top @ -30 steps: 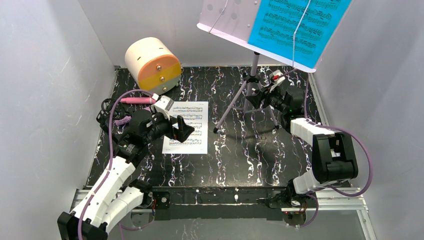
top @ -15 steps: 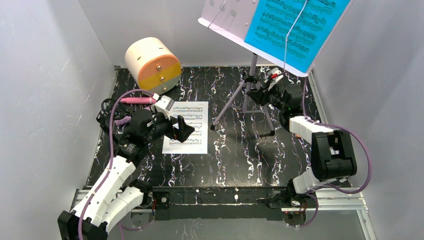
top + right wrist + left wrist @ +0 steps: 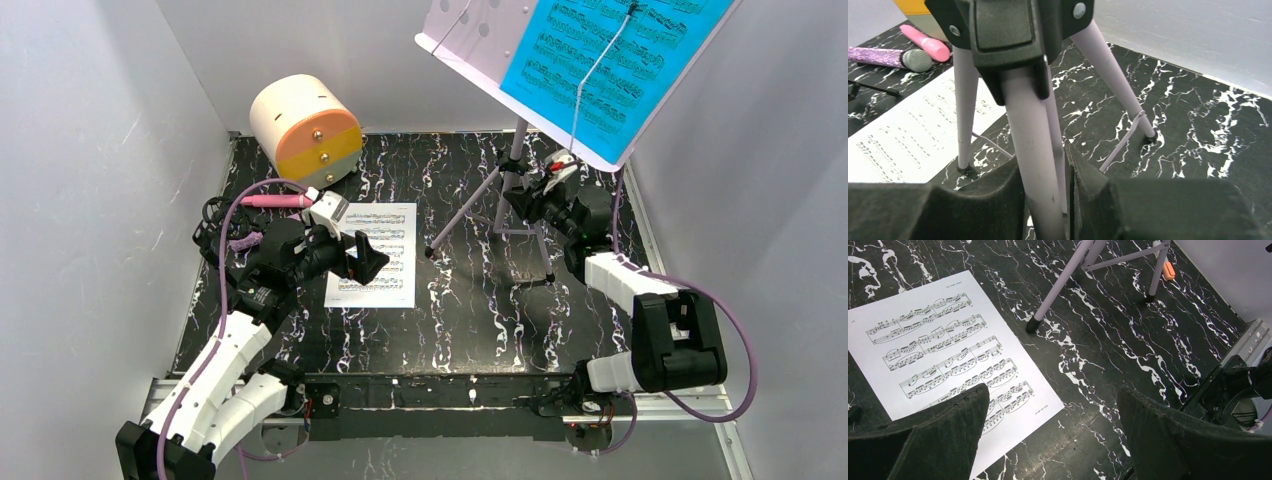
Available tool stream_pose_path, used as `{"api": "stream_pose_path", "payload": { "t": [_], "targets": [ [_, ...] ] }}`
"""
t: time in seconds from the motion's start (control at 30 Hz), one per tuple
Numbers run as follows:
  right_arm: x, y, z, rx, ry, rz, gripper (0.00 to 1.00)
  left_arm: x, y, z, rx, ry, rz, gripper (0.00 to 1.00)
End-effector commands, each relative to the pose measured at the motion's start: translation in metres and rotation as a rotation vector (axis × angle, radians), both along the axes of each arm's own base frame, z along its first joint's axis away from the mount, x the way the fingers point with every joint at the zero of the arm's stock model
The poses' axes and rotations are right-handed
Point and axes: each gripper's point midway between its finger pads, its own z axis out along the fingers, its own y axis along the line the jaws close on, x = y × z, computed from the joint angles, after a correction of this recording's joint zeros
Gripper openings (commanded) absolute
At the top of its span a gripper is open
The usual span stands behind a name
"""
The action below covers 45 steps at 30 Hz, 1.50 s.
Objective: Pack up the instrument practice props
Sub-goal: Adjust the music stand at the center of the board, then pick up the sheet music from the music stand.
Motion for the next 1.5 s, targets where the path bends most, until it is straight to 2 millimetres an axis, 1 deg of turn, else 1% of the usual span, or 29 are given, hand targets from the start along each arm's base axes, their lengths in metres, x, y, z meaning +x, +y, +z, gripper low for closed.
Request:
{"api": "stream_pose_path", "payload": {
  "t": [0.0, 0.03, 0.07, 0.2, 0.23, 0.27, 0.37, 0.43, 0.53, 0.6, 0.63, 0.7, 0.73, 0.77, 0.8, 0.9, 1.0, 1.07, 1.13, 1.2, 1.27, 1.3, 1.37, 1.4, 1.47],
  "targets": [
    [0.003, -0.016, 0.022, 0.02, -0.039, -0.098, 0.42, 0.001, -0.002, 0.006, -0.019, -0.017, -0.002, 0.97],
    [0.002, -0.02, 0.024, 0.031, -0.027, -0.121, 0.51, 0.003, -0.004, 0.008, -0.031, -0.012, 0.001, 0.97],
    [0.001, -0.024, 0.026, 0.034, -0.02, -0.145, 0.58, 0.004, -0.006, 0.014, -0.044, -0.014, 0.002, 0.96],
    [-0.005, -0.042, 0.035, 0.043, 0.043, -0.257, 0.83, 0.012, -0.01, 0.037, -0.089, -0.017, 0.016, 0.95],
    [-0.006, -0.046, 0.04, 0.054, 0.045, -0.286, 0.87, 0.014, -0.012, 0.045, -0.102, -0.023, 0.021, 0.95],
    [-0.008, -0.051, 0.041, 0.064, 0.067, -0.316, 0.9, 0.016, -0.012, 0.052, -0.115, -0.026, 0.026, 0.95],
    [-0.016, -0.063, 0.047, 0.095, 0.124, -0.396, 0.96, 0.02, -0.017, 0.073, -0.159, -0.028, 0.03, 0.95],
    [-0.022, -0.072, 0.052, 0.11, 0.164, -0.453, 0.98, 0.021, -0.023, 0.088, -0.189, -0.028, 0.02, 0.95],
    [-0.034, -0.087, 0.061, 0.136, 0.209, -0.545, 0.99, 0.023, -0.031, 0.11, -0.226, -0.04, 0.006, 0.94],
    [-0.046, -0.093, 0.071, 0.143, 0.213, -0.574, 0.99, 0.024, -0.037, 0.126, -0.249, -0.052, -0.007, 0.94],
    [-0.053, -0.098, 0.073, 0.144, 0.224, -0.602, 0.99, 0.025, -0.04, 0.135, -0.262, -0.063, -0.009, 0.94],
    [-0.067, -0.11, 0.086, 0.15, 0.212, -0.655, 0.99, 0.027, -0.048, 0.151, -0.29, -0.08, -0.014, 0.93],
    [-0.074, -0.116, 0.095, 0.154, 0.197, -0.683, 0.99, 0.028, -0.052, 0.16, -0.303, -0.087, -0.021, 0.93],
    [-0.082, -0.122, 0.108, 0.163, 0.174, -0.707, 0.99, 0.027, -0.058, 0.174, -0.324, -0.101, -0.031, 0.92],
    [-0.09, -0.129, 0.12, 0.172, 0.152, -0.737, 0.99, 0.027, -0.065, 0.181, -0.336, -0.105, -0.041, 0.92],
    [-0.114, -0.139, 0.16, 0.202, 0.065, -0.761, 0.99, 0.022, -0.089, 0.207, -0.363, -0.135, -0.081, 0.91],
    [-0.139, -0.14, 0.198, 0.218, -0.036, -0.726, 0.99, 0.013, -0.115, 0.23, -0.377, -0.171, -0.122, 0.9],
    [-0.153, -0.14, 0.219, 0.228, -0.084, -0.704, 0.99, 0.008, -0.13, 0.24, -0.377, -0.192, -0.14, 0.9],
    [-0.164, -0.141, 0.234, 0.226, -0.109, -0.696, 0.99, 0.004, -0.142, 0.248, -0.383, -0.21, -0.155, 0.9],
    [-0.174, -0.144, 0.244, 0.221, -0.122, -0.701, 0.99, 0.0, -0.154, 0.258, -0.398, -0.229, -0.174, 0.9],
    [-0.183, -0.145, 0.254, 0.222, -0.14, -0.698, 0.99, -0.007, -0.164, 0.271, -0.412, -0.253, -0.198, 0.89],
    [-0.188, -0.145, 0.262, 0.226, -0.16, -0.69, 0.99, -0.01, -0.169, 0.276, -0.416, -0.264, -0.208, 0.89],
    [-0.194, -0.141, 0.276, 0.231, -0.194, -0.661, 0.99, -0.013, -0.176, 0.286, -0.431, -0.273, -0.227, 0.88],
    [-0.196, -0.138, 0.285, 0.224, -0.215, -0.637, 0.99, -0.014, -0.18, 0.296, -0.455, -0.29, -0.235, 0.87],
    [-0.195, -0.127, 0.299, 0.207, -0.233, -0.572, 0.99, -0.013, -0.189, 0.307, -0.476, -0.297, -0.245, 0.84]
  ]
}}
